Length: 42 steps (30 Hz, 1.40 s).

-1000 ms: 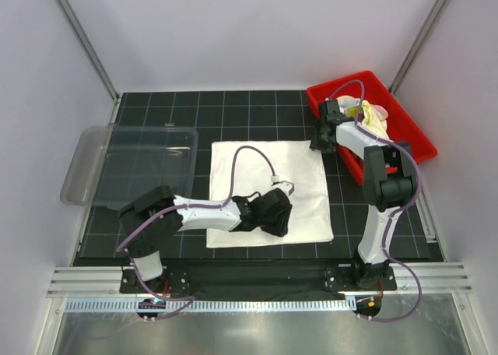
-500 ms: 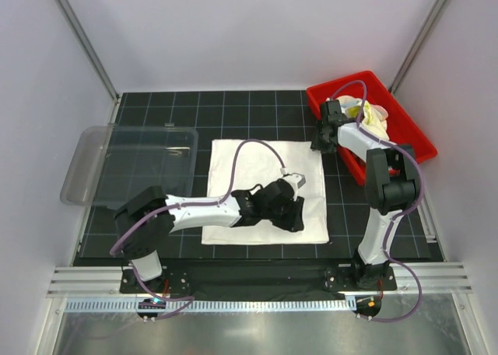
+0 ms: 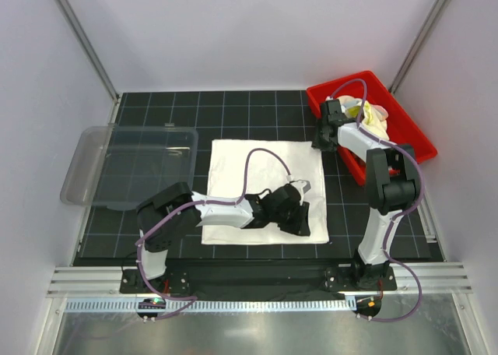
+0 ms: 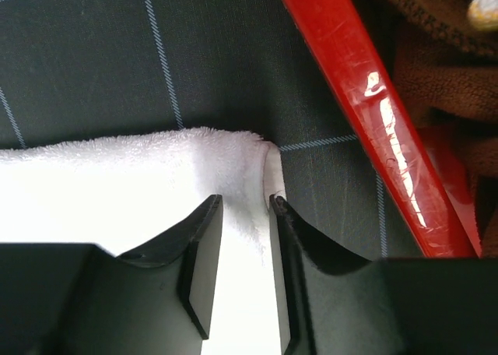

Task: Fold and stack the towels
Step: Fold the towel

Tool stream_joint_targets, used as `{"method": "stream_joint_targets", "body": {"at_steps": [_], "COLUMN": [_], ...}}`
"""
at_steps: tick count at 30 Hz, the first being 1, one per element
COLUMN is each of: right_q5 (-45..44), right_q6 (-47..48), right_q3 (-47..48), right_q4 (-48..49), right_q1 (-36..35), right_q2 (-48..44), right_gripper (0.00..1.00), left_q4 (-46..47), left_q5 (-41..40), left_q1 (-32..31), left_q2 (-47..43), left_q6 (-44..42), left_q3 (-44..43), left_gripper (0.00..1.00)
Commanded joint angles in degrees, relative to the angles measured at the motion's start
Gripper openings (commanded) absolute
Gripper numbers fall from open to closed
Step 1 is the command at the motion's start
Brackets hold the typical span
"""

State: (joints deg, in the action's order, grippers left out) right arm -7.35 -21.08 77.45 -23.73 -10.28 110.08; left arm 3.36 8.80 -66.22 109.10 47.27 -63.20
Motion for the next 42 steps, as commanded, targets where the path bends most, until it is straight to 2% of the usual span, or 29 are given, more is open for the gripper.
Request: {"method": "stream_joint_targets", "body": {"at_steps": [1, 3, 7, 20, 35, 38, 39, 42], "right_q5": [-1.0, -1.4, -4.2, 0.4, -0.7, -0.7, -0.8, -1.2], "right_q6": [1.0, 1.2, 2.5, 5.2, 7.4, 7.3, 6.7, 5.9], "right_q3": [0.6, 0.8, 2.6, 4.7, 9.1, 10.4, 11.3, 16.0], "right_q4": [3.3, 3.7, 4.6, 11.7, 12.9, 10.0, 8.2, 1.4], "right_q1": [0.1, 0.1, 0.1, 1.5, 3.2, 3.1, 3.2, 3.2], "right_q2": [-0.5, -0.6, 0.7, 4.2, 7.8, 7.2, 5.7, 2.9], "right_gripper": [0.33, 0.26, 0.01, 0.01, 0.01, 0.15, 0.25, 0.39], "left_q4": [3.3, 3.1, 3.1, 2.9, 2.9, 2.8, 1.8, -6.8], "left_q5": [-0.8, -1.3, -1.9, -2.9, -1.8, -1.2, -0.8, -1.8], "left_q1": [-0.3, -0.3, -0.4, -0.6, -1.2, -1.2, -1.2, -1.1], "left_q2": [0.0, 0.3, 0.9, 3.0, 5.3, 4.3, 3.8, 1.2], "left_q6": [0.8, 1.2, 1.2, 1.3, 2.0, 2.3, 2.0, -1.6], "left_q3": [0.8, 1.6, 3.2, 5.2, 4.8, 3.9, 3.1, -4.8], "left_gripper": [0.36, 0.35, 0.35, 0.34, 0.34, 0.34, 0.34, 0.38]}}
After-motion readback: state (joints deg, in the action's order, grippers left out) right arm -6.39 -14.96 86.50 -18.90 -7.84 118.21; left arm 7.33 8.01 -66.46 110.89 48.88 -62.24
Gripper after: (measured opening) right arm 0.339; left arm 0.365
